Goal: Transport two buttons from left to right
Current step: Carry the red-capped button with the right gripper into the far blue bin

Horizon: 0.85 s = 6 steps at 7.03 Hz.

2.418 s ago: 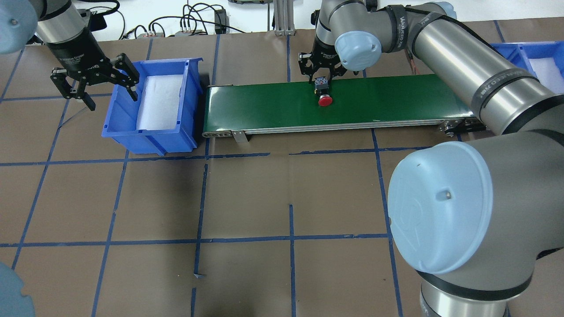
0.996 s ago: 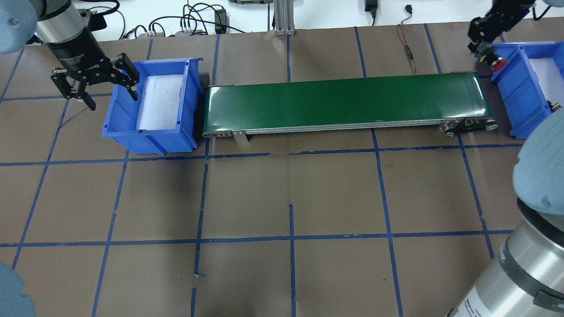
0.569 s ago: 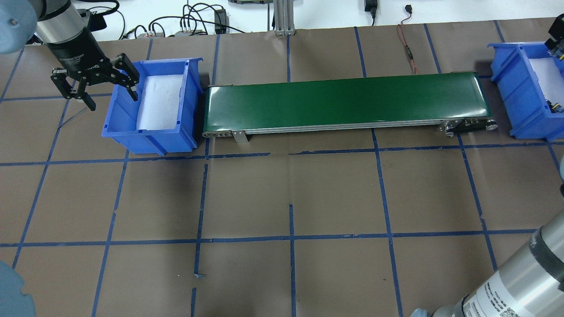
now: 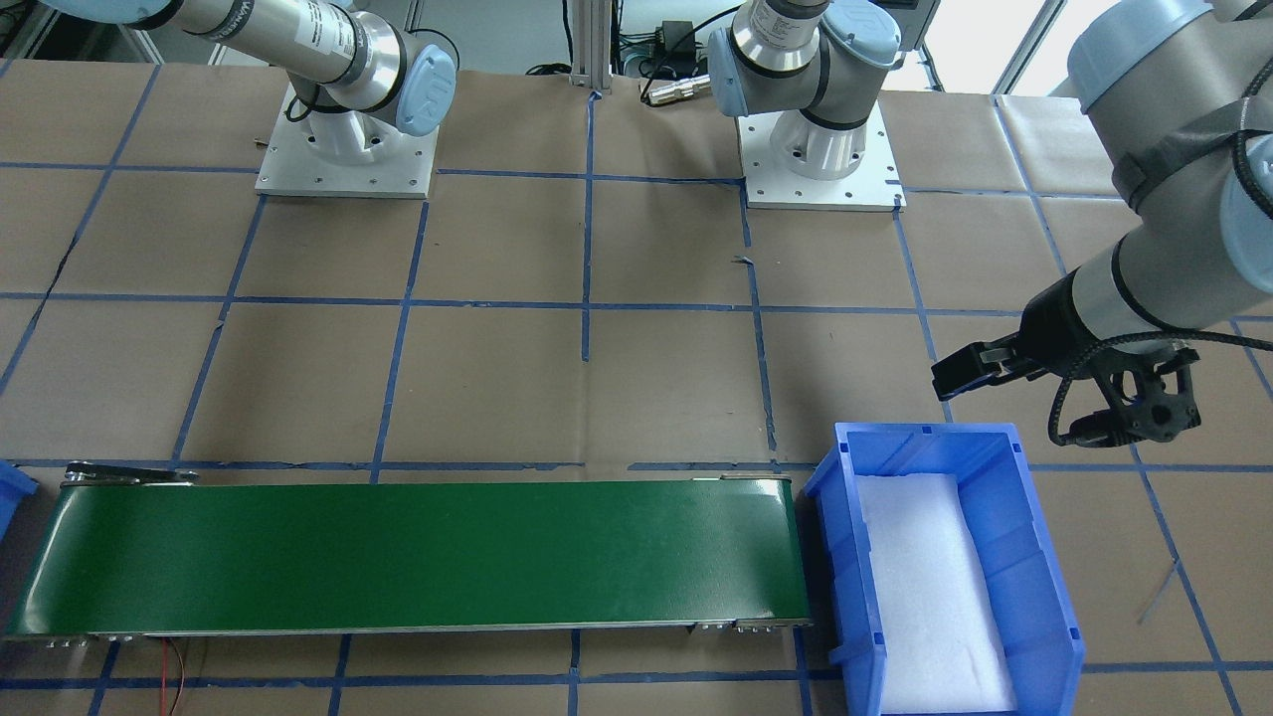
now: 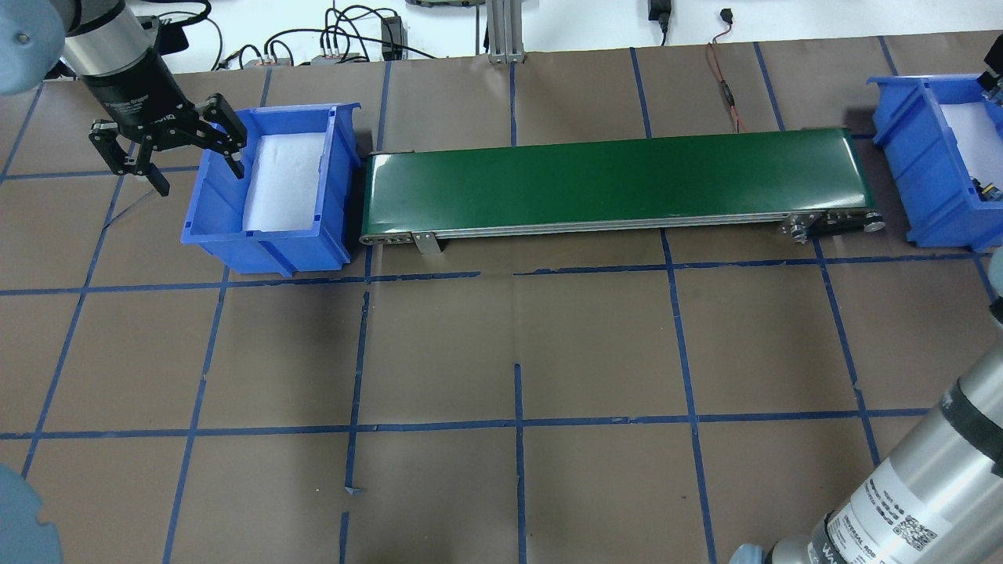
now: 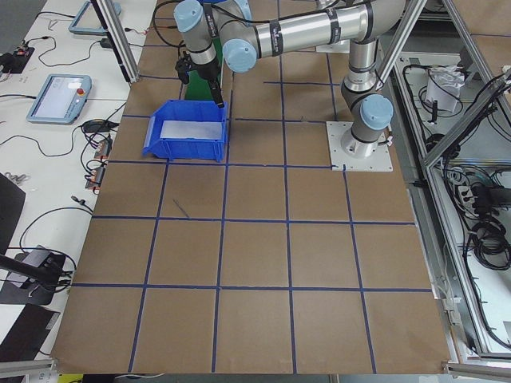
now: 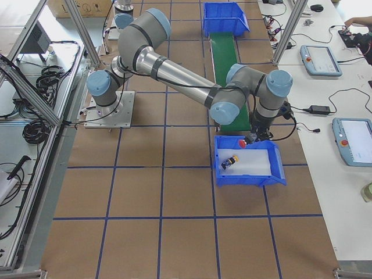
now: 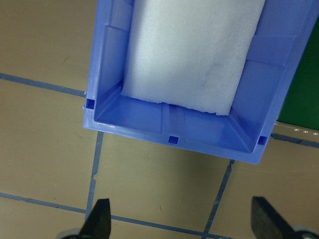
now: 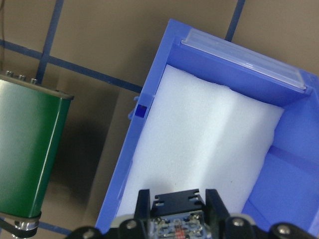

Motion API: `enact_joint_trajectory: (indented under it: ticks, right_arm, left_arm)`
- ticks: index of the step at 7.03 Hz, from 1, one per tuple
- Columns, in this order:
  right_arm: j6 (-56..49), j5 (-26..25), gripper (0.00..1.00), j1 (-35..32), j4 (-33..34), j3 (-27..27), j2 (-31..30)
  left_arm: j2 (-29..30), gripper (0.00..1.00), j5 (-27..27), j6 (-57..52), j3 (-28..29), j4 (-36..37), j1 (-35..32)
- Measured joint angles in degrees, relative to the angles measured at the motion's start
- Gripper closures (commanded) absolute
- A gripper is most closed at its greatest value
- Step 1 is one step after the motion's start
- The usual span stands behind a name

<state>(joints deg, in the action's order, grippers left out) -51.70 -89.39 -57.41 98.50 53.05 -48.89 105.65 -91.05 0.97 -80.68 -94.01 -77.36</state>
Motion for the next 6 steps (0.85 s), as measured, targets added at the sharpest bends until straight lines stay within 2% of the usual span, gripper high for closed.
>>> enact_joint_trajectory:
  ticks: [3, 6]
  right_arm:
    - [-0.05, 0.12, 0.91, 0.09, 1.16, -3.61, 4.45]
    - [-0.30, 0.17, 0.91, 0.17, 3.55, -4.07, 6.97]
  left_arm:
    - [-0.03, 0.00, -0.06, -0.02, 0.05, 0.05, 0.01]
    - [-0.08, 0.00, -0.03, -0.05, 0.03, 0.05, 0.02]
